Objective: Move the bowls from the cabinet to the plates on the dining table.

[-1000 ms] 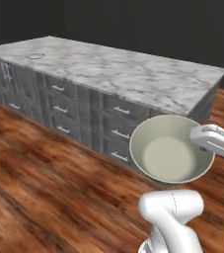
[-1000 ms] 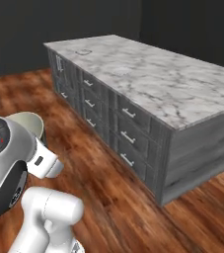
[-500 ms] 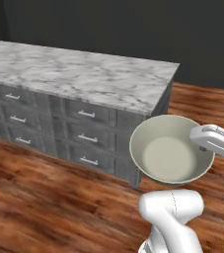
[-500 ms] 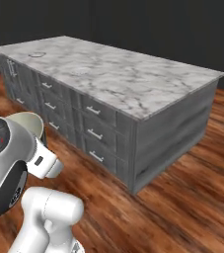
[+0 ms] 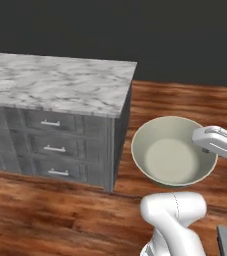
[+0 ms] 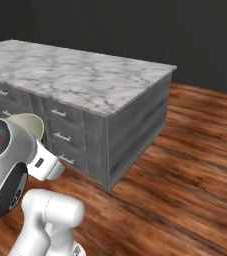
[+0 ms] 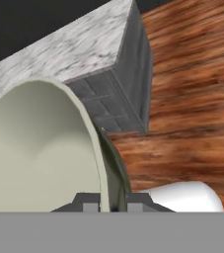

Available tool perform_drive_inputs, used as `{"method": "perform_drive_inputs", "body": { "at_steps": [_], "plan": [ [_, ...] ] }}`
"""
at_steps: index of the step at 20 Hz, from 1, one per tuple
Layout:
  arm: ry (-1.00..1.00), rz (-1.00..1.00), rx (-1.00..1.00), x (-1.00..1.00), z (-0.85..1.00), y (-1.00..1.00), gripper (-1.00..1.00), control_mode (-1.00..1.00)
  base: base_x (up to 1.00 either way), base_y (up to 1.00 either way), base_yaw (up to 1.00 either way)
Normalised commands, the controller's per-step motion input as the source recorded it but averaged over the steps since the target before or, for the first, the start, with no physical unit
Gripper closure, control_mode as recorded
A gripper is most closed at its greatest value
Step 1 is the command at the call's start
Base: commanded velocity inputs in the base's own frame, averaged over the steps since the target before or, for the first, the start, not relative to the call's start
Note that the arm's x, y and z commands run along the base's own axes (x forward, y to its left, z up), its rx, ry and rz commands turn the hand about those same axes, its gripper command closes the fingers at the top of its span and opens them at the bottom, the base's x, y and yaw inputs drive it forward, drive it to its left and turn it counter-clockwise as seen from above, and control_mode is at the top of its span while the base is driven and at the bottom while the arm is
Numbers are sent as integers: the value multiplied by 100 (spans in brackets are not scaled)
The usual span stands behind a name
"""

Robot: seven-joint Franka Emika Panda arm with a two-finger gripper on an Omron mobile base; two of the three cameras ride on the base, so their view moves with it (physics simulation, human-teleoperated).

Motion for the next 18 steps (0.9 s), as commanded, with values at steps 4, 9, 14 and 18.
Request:
{"method": "perform_drive_inputs", "body": {
  "at_steps": [4, 9, 14, 18],
  "plan": [
    [0, 0, 0, 0, 0, 0, 100, 100, 0, 0, -41],
    [0, 0, 0, 0, 0, 0, 100, 100, 0, 0, -43],
    [0, 0, 0, 0, 0, 0, 100, 100, 0, 0, -44],
    [0, 0, 0, 0, 0, 0, 100, 100, 0, 0, -42]
  ]
}}
